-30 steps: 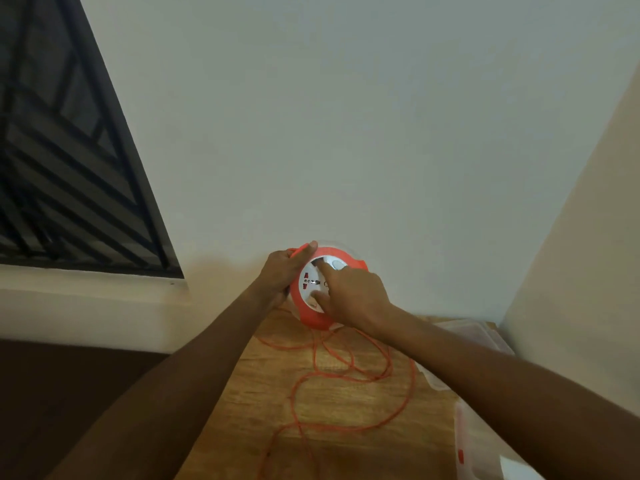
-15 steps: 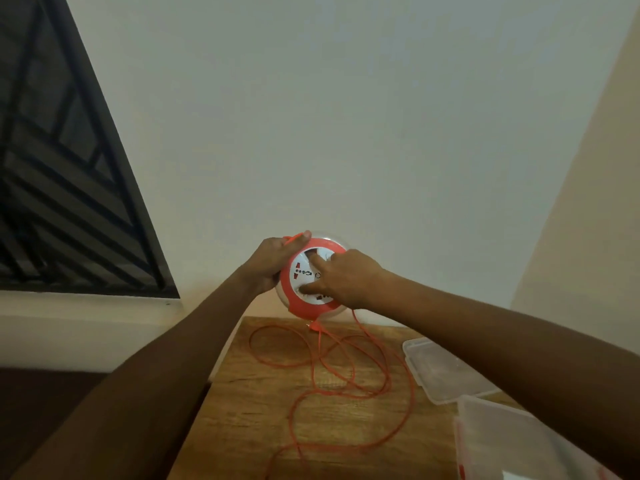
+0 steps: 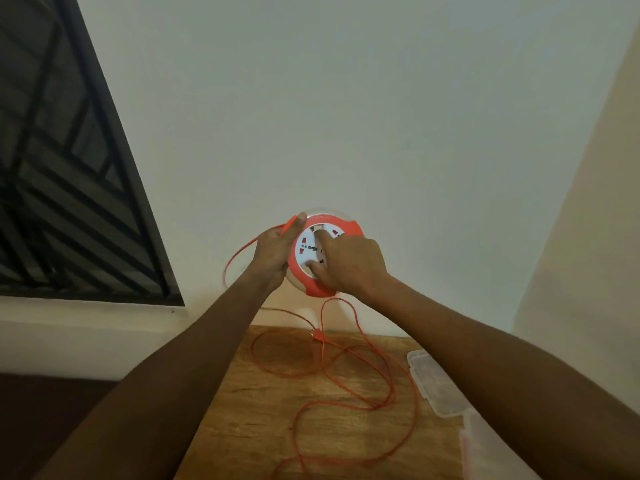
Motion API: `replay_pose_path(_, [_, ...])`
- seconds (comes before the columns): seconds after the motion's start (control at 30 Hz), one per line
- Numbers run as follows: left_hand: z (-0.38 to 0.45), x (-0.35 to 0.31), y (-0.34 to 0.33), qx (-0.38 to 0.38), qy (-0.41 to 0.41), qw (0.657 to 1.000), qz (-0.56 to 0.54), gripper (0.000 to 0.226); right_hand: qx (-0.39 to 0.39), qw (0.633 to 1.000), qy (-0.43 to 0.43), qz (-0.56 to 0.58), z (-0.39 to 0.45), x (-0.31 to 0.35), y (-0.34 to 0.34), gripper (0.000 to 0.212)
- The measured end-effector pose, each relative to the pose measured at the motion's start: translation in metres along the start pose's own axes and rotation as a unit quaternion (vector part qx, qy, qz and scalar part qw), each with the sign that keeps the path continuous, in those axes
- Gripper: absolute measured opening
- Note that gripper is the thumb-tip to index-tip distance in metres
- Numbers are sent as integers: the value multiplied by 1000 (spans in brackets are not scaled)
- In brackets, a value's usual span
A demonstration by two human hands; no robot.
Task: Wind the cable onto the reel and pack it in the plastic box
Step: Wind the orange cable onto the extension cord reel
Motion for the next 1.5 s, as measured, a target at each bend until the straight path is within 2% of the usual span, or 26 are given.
replay_pose_path(0.07, [0, 0, -3, -16, 3, 1000, -12, 42, 10, 999, -32, 21, 2, 0, 1, 68])
replay_pose_path(0.17, [-3, 9, 1, -12, 18, 1000, -5, 42, -4, 1000, 4, 6, -13, 3, 3, 64])
replay_pose_path(0.23, [-4, 15, 7, -15, 30, 999, 9, 41, 0, 995, 90, -35, -24, 6, 5, 60])
replay_pose_path(0.33, [1, 8, 12, -3, 33, 999, 20, 49, 45, 965, 238, -97, -25, 2, 13, 53])
replay_pose_path(0.4, [4, 3, 14, 23, 36, 999, 26, 60, 74, 953, 272, -110, -20, -3, 20, 53])
replay_pose_path(0.57, [7, 3, 15, 68, 33, 996, 53, 60, 113, 926, 309, -184, -14, -2, 27, 60])
replay_pose_path(0.8, [5, 7, 12, 87, 41, 993, 72, 62, 168, 908, 295, -245, -10, 5, 23, 60])
replay_pose_path(0.87, [4, 8, 7, 84, 36, 993, 78, 57, 169, 882, 305, -316, -13, 16, 14, 67])
replay_pose_path(0.9, [4, 9, 4, 81, 33, 993, 83, 53, 180, 869, 300, -349, -13, 20, 11, 63])
replay_pose_path(0.97, [4, 10, 2, 74, 29, 993, 86, 49, 197, 875, 284, -340, -13, 27, 14, 40])
replay_pose_path(1.0, [3, 10, 2, 73, 28, 993, 88, 51, 186, 895, 269, -304, -11, 26, 15, 40])
replay_pose_path(1.07, [1, 10, 2, 78, 22, 992, 94, 55, 165, 888, 281, -324, -12, 24, 12, 64])
replay_pose_path(1.13, [0, 9, 2, 84, 14, 992, 98, 54, 132, 892, 296, -316, -16, 22, 6, 75])
replay_pose_path(1.2, [-1, 8, 2, 83, 7, 992, 95, 55, 114, 919, 270, -266, -13, 17, 0, 76])
replay_pose_path(1.23, [-1, 9, 2, 80, 9, 993, 84, 56, 114, 940, 229, -225, -11, 14, 0, 76])
replay_pose_path(1.3, [-2, 12, 3, 57, 24, 998, 32, 60, 85, 983, 116, -111, -8, 9, 2, 70])
replay_pose_path(1.37, [-4, 16, 2, 24, 37, 999, -12, 61, 56, 998, -13, 38, -11, 2, 0, 61])
replay_pose_path(1.43, [-5, 22, 0, 9, 43, 999, -25, 60, 56, 970, -132, 197, -18, 2, -8, 55])
replay_pose_path(1.5, [-7, 30, 0, 4, 47, 999, -24, 58, 92, 909, -211, 346, -31, 7, -20, 59])
Point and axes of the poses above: each hand's wrist, its own z-axis towards the middle knuckle, its own y-axis out of the back of the hand, x = y × z, the point moved 3 cm from there along z, towards the middle knuckle, and after that the axes turned 4 degrees about -y, right-handed, at the moved point
